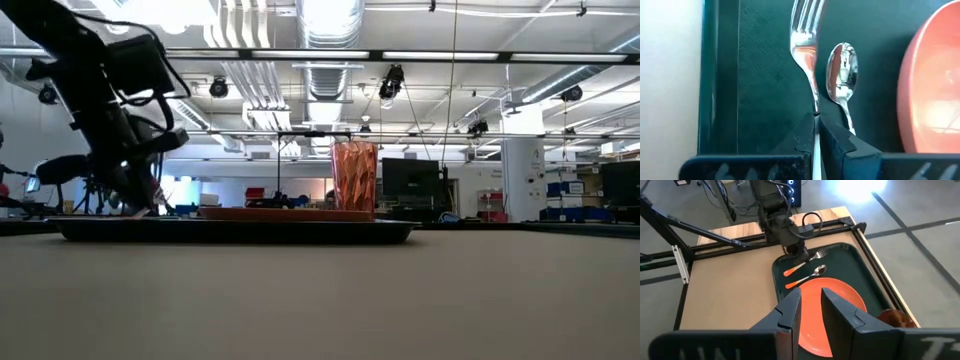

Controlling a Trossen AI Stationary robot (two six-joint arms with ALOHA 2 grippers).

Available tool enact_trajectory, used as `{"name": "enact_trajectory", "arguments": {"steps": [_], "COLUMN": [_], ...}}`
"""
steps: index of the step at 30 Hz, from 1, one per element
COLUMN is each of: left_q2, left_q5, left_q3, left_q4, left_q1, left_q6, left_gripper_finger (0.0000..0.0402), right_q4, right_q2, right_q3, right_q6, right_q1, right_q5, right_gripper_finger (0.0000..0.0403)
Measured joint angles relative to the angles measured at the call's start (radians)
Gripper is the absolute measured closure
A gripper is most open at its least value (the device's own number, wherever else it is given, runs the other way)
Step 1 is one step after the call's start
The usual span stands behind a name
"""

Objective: Pick and place plate/cup/fork/spoon on tray
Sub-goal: Put the orange fork beside the orange spoon on the black tray

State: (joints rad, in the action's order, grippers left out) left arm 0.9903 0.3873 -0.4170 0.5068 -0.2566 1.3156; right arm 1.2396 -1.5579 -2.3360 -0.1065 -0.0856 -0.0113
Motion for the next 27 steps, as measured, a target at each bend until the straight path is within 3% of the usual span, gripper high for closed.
{"name": "enact_trajectory", "arguments": {"steps": [6, 13, 27], "left_q2": [0.017, 0.054, 0.197], "left_q5": [-0.075, -0.147, -0.189], "left_q3": [0.055, 0.084, 0.08], "left_q4": [-0.158, -0.216, -0.272], "left_q1": [-0.109, -0.199, -0.215], "left_q6": [-0.129, -0.213, -0.2], "left_gripper_finger": [0.04, 0.04, 0.0401], "right_q4": [-0.015, -0.027, -0.028], "right_q2": [-0.011, -0.009, -0.009], "right_q3": [0.0, 0.0, 0.0], "right_q6": [-0.016, -0.056, -0.07], "right_q1": [0.0, 0.0, 0.0], "right_q5": [-0.012, -0.018, -0.018], "right_gripper_finger": [0.0337, 0.0337, 0.0337]}}
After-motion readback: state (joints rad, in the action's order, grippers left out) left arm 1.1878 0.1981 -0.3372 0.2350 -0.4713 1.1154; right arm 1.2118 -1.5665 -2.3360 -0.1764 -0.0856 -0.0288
